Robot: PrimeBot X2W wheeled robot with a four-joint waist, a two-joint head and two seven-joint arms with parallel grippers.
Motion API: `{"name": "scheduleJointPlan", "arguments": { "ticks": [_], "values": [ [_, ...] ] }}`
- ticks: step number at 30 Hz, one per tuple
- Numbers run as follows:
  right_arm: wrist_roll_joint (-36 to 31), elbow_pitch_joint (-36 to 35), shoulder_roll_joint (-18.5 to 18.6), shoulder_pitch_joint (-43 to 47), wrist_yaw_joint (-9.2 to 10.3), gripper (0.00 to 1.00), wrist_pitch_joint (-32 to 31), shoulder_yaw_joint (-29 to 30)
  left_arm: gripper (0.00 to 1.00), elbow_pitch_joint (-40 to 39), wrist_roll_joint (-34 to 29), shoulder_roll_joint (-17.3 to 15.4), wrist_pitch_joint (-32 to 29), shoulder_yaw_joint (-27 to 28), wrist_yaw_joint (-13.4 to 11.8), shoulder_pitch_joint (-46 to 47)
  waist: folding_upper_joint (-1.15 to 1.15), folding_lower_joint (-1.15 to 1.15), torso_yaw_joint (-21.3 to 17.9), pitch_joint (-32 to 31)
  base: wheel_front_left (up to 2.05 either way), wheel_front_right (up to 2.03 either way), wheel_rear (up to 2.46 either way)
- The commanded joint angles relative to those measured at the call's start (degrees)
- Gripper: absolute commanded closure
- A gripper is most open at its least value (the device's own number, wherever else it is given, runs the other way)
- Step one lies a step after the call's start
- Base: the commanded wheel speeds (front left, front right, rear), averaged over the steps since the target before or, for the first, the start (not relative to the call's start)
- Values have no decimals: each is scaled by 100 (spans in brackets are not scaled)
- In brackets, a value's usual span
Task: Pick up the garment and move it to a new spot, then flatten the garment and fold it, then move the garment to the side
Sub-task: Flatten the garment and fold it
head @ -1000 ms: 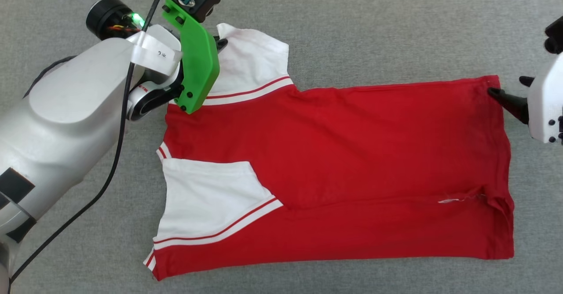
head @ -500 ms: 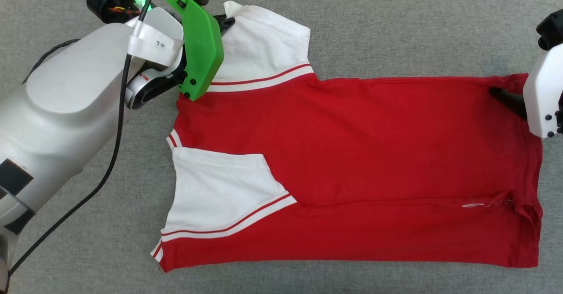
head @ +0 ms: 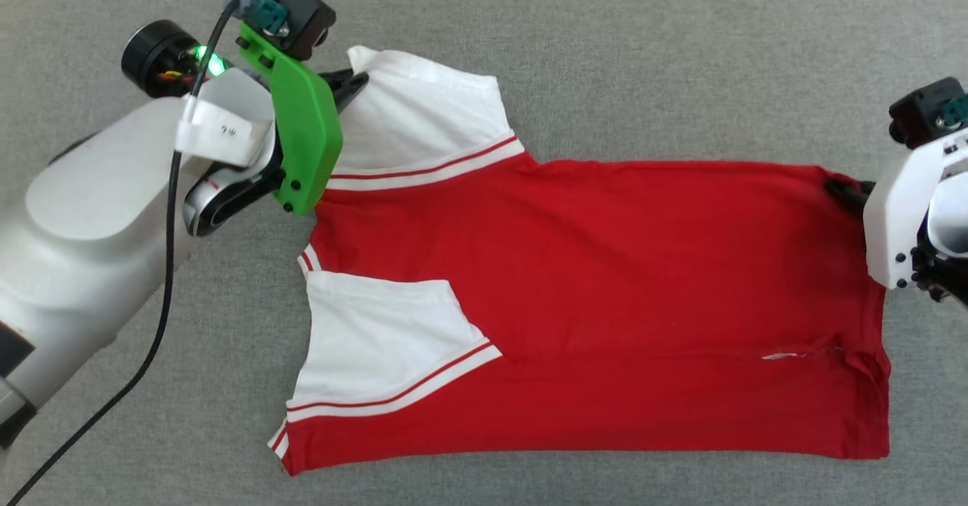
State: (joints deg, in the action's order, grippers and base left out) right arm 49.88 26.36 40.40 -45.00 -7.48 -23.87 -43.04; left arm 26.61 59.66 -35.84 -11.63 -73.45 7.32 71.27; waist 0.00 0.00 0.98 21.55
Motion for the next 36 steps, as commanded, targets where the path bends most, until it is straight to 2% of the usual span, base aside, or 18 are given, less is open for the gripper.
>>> {"name": "scheduleJointPlan", "arguments": {
  "ticks": [1, 5, 10, 14, 24, 30, 36],
  "values": [
    [66, -38, 49, 138, -1, 100, 132, -48, 100, -61, 49, -99, 57, 11, 16, -181, 0, 0, -81, -411, 0, 0, 0],
    [173, -155, 151, 424, -1, 100, 424, -124, 100, -270, 62, -309, 151, 11, -3, -552, 0, 0, -72, -721, 0, 0, 0],
    [271, -322, 282, 825, -1, 100, 649, -206, 100, -688, 221, -596, 210, 14, -188, -1061, 0, 0, -59, -1046, 0, 0, 0],
    [342, -473, 346, 1164, -1, 100, 782, -211, 100, -1080, 278, -815, 190, 13, -407, -1539, 0, 0, -63, -1280, 0, 0, 0],
    [537, -824, 487, 2237, -1, 100, 1004, -97, 100, -2085, 579, -1364, 422, 11, -1142, -3126, 0, 0, -70, -1624, 0, 0, 0],
    [526, -873, 429, 2735, -1, 100, 1011, 4, 100, -2173, 575, -1351, 420, 10, -1343, -3771, 0, 0, -68, -1559, 0, 0, 0],
    [447, -665, 188, 2936, -1, 100, 965, 60, 100, -1835, 659, -1101, 423, 14, -1322, -4047, 0, 0, -84, -1408, 0, 0, 0]
  ]
}}
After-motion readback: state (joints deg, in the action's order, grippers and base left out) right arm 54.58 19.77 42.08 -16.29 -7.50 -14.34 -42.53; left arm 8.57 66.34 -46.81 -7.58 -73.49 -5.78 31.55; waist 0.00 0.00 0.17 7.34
